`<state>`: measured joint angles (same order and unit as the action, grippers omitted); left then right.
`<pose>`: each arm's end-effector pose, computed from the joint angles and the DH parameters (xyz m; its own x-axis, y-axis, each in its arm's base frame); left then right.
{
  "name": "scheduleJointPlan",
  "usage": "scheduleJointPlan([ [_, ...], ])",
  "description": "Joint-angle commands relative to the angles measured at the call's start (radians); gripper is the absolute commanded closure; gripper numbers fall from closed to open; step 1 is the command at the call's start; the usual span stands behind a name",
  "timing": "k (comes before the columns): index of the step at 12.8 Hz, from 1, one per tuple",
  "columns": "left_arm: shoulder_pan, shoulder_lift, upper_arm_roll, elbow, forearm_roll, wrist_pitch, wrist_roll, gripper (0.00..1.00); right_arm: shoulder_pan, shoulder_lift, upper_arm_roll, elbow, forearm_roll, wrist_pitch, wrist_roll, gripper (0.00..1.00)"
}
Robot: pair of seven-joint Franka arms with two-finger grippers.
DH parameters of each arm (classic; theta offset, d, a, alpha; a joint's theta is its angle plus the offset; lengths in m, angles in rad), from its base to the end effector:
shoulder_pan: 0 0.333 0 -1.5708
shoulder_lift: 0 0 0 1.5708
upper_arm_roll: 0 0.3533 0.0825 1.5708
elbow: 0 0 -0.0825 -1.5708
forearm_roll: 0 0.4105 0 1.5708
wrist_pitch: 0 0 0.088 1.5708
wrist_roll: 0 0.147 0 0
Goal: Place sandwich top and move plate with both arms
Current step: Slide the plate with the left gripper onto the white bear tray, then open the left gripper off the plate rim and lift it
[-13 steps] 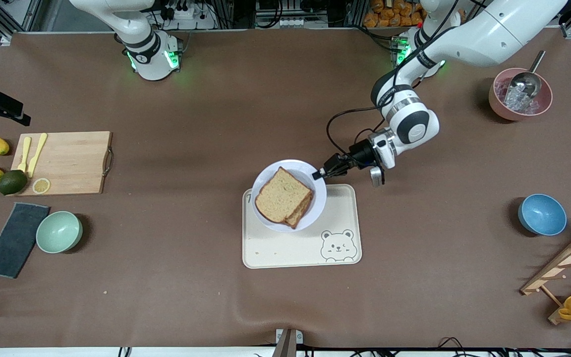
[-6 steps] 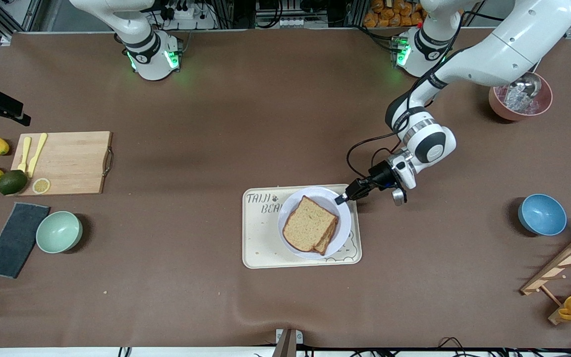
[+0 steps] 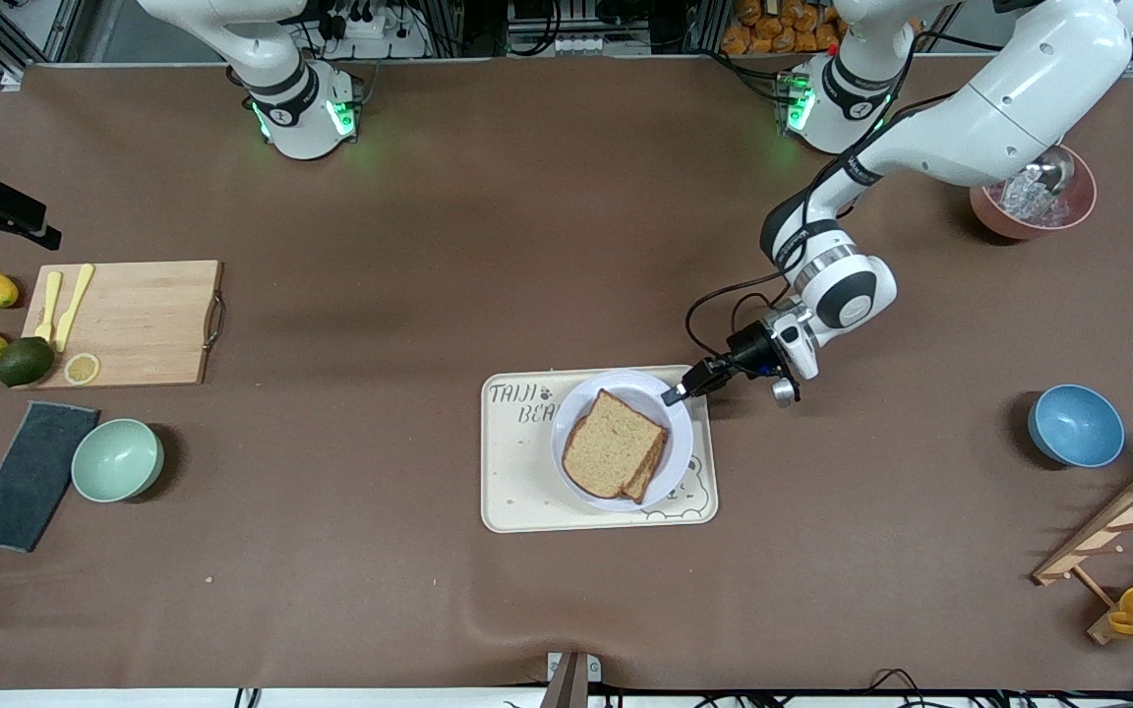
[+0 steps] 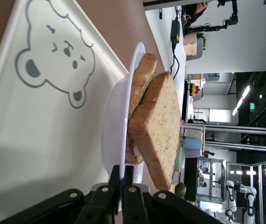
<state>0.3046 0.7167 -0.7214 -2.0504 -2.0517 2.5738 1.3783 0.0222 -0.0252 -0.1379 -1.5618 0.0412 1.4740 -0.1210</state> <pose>0.5700 -0.2657 0.1410 0.9001 0.4356 0.0113 0.1410 -0.3157 0.9383 0.5566 -0.0593 0.6326 0.9983 0.0096 -0.0569 0.0067 -0.9986 -0.0519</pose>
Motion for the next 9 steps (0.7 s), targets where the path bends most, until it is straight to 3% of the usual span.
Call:
scheduleJointPlan([
  [1, -0.007, 0.016, 0.003, 0.010, 0.019, 0.002, -0.005, 1.00, 0.002, 0.001, 0.000, 0.011, 0.006, -0.004, 0.012, 0.00],
  [9, -0.007, 0.052, 0.020, -0.007, 0.019, 0.002, 0.013, 0.98, 0.004, 0.001, 0.000, 0.011, 0.006, -0.004, 0.012, 0.00],
])
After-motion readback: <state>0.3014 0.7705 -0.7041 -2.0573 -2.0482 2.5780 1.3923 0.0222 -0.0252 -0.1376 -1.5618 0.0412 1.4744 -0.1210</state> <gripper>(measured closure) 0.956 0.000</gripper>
